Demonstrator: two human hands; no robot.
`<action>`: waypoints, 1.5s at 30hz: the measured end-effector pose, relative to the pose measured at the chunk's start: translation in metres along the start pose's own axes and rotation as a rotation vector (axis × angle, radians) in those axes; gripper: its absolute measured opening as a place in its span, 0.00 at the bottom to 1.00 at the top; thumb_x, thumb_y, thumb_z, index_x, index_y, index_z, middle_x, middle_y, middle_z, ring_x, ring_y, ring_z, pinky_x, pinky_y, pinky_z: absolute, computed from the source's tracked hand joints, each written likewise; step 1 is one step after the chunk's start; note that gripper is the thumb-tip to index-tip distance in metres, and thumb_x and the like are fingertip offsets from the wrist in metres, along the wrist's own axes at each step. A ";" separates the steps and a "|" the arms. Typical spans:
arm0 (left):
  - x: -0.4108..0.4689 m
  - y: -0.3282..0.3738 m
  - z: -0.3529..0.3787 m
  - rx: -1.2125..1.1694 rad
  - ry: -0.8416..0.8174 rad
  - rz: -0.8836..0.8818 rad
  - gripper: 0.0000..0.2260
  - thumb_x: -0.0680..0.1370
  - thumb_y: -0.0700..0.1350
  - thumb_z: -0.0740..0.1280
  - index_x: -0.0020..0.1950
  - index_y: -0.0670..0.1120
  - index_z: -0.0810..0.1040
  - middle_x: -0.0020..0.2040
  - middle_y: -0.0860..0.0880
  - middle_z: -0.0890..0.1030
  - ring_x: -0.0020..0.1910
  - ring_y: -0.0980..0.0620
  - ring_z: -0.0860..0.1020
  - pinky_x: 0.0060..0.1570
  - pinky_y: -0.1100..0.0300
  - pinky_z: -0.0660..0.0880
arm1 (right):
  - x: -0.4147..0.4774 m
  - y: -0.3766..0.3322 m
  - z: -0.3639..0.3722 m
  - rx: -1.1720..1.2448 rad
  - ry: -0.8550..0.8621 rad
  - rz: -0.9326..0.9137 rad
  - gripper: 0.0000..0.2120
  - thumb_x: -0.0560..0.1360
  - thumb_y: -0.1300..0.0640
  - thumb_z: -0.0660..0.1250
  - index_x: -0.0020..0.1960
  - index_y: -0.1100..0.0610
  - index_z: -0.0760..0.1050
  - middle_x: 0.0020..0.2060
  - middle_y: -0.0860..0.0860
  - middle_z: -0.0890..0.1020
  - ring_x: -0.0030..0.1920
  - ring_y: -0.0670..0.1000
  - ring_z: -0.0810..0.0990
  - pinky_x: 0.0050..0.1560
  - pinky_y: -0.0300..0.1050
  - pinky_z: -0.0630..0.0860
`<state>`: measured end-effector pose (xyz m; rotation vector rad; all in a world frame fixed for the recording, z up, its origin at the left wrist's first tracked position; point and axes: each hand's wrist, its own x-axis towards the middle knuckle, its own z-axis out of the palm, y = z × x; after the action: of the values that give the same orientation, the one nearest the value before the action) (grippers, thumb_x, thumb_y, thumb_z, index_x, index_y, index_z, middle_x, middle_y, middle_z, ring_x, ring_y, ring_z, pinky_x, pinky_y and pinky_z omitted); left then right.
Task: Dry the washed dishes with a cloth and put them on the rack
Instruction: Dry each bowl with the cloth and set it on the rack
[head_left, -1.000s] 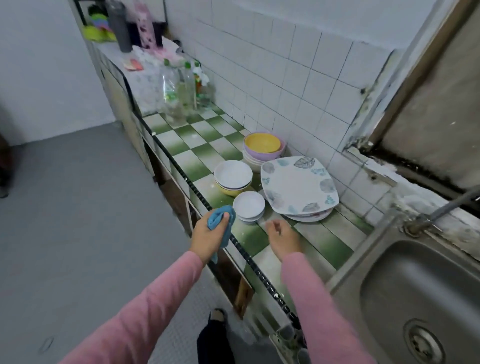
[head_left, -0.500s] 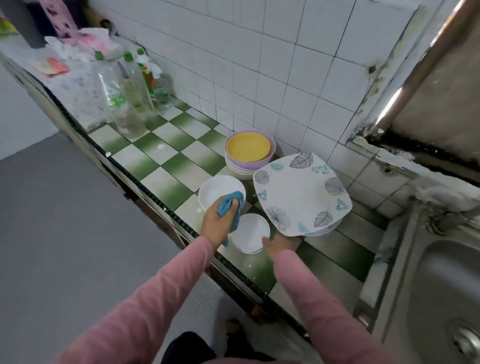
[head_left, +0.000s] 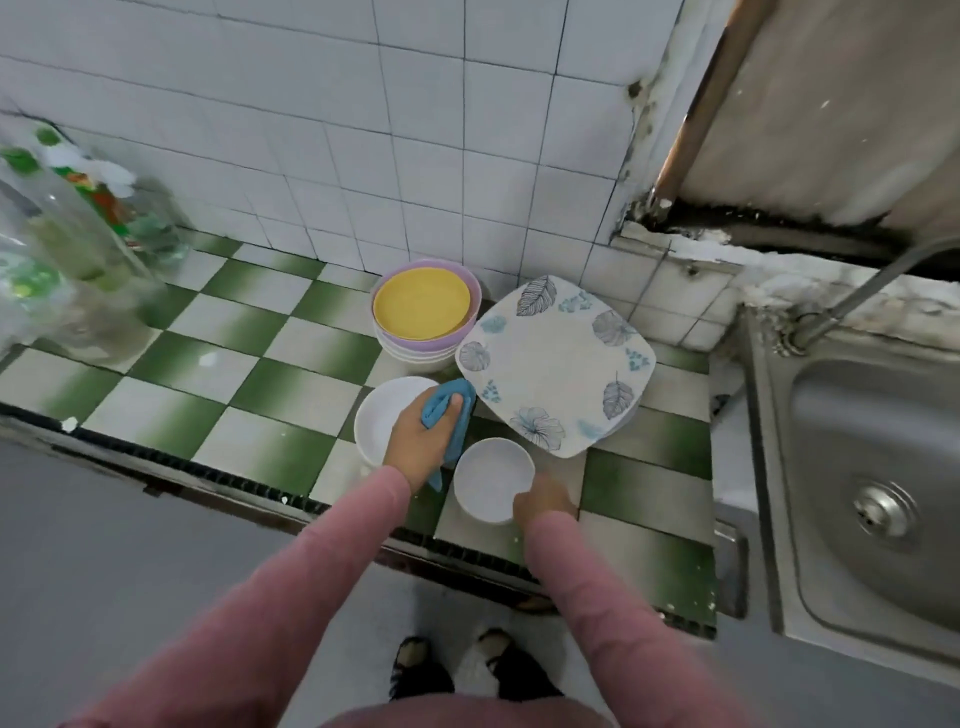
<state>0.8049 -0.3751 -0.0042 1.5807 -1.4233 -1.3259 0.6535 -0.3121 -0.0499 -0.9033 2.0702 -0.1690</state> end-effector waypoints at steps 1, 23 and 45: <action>0.002 -0.001 -0.002 -0.010 -0.022 -0.003 0.08 0.82 0.54 0.61 0.58 0.55 0.75 0.53 0.51 0.80 0.55 0.49 0.78 0.58 0.55 0.72 | -0.002 -0.001 0.003 -0.007 0.011 0.010 0.19 0.80 0.63 0.57 0.70 0.58 0.67 0.64 0.60 0.75 0.61 0.62 0.76 0.58 0.49 0.74; 0.008 -0.008 -0.040 -0.011 -0.204 0.027 0.13 0.82 0.55 0.62 0.62 0.51 0.76 0.55 0.47 0.80 0.56 0.48 0.77 0.62 0.51 0.73 | -0.035 -0.002 0.016 0.128 0.326 -0.037 0.18 0.80 0.63 0.56 0.68 0.54 0.69 0.46 0.57 0.72 0.44 0.60 0.75 0.46 0.47 0.73; -0.006 -0.007 -0.041 -0.015 -0.124 0.001 0.15 0.82 0.54 0.61 0.66 0.50 0.73 0.55 0.51 0.77 0.57 0.49 0.74 0.59 0.55 0.70 | -0.045 -0.009 0.010 0.496 0.456 0.002 0.18 0.77 0.64 0.55 0.65 0.53 0.65 0.47 0.61 0.79 0.41 0.57 0.74 0.42 0.45 0.70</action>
<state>0.8460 -0.3745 0.0033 1.5100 -1.4842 -1.4526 0.6833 -0.2874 -0.0227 -0.5872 2.2790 -0.9147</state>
